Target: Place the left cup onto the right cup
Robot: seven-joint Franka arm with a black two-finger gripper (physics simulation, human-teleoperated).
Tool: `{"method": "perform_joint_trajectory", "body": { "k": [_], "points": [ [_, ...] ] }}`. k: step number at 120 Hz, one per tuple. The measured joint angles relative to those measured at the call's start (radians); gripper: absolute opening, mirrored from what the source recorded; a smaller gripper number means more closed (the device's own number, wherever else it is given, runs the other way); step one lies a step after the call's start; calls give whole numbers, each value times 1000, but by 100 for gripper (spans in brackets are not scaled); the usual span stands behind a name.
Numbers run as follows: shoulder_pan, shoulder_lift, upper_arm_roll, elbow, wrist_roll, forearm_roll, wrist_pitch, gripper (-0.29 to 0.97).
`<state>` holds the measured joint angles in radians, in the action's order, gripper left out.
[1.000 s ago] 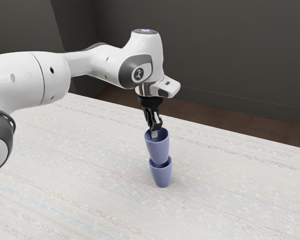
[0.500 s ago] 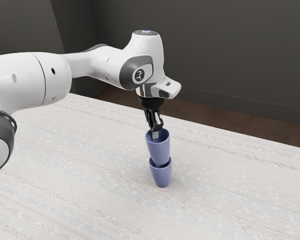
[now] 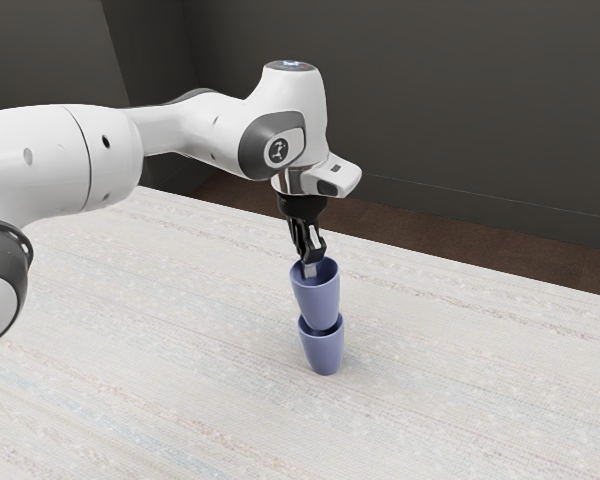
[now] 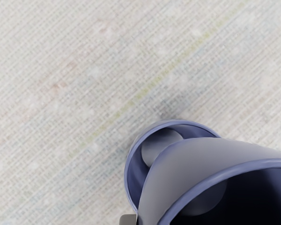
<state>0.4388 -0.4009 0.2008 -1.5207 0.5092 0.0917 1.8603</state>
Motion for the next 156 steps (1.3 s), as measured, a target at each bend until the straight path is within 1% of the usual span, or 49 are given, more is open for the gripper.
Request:
{"method": "perform_joint_trajectory", "body": {
  "k": [156],
  "points": [
    [-9, 0, 0, -17, 2, 0, 2, -11]
  ]
}}
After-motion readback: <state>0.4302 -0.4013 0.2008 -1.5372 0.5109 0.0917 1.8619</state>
